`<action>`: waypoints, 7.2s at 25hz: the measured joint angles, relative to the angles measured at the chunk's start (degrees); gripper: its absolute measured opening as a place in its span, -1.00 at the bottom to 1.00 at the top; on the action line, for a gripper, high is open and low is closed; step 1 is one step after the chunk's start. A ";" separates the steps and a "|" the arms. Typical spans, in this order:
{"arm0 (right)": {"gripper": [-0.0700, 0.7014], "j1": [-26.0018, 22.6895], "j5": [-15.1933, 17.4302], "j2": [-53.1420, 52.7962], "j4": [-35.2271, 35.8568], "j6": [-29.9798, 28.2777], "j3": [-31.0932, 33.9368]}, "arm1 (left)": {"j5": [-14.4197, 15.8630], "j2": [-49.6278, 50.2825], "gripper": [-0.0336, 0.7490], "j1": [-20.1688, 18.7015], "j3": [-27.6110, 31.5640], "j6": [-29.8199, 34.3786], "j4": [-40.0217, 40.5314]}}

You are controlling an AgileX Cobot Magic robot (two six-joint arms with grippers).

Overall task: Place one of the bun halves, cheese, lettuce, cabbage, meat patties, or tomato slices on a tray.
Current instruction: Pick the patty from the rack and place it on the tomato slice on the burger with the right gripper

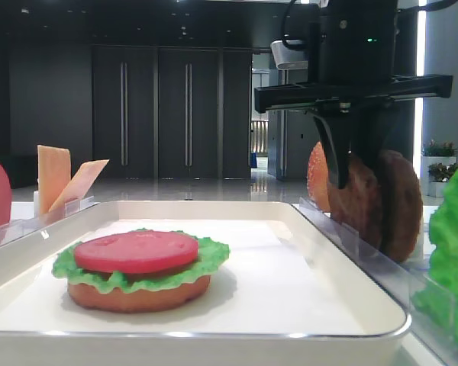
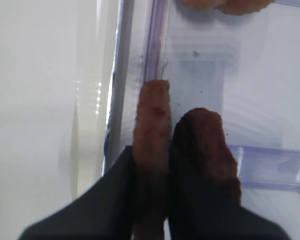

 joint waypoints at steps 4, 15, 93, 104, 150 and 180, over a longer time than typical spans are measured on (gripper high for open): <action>-0.50 0.00 0.04 -0.24 0.00 0.00 0.00 | 0.00 0.00 -0.93 0.00 0.00 0.00 0.00; -0.50 0.00 1.01 -5.70 0.10 0.00 0.00 | 0.00 0.00 -0.93 0.00 0.00 0.00 0.00; -0.51 5.02 -8.82 1.74 58.24 -46.53 0.00 | 0.00 0.00 -0.93 0.00 0.00 0.00 0.00; -0.51 3.82 -6.78 2.33 58.34 -46.53 0.00 | 0.00 0.00 -0.93 0.00 0.00 0.00 0.00; -0.51 3.39 -6.50 2.88 59.66 -49.60 0.17 | 0.00 0.00 -0.93 0.00 0.00 0.00 0.00; 0.63 3.39 -6.81 3.58 56.13 -50.45 0.53 | 0.00 0.00 -0.93 0.00 0.00 0.00 0.00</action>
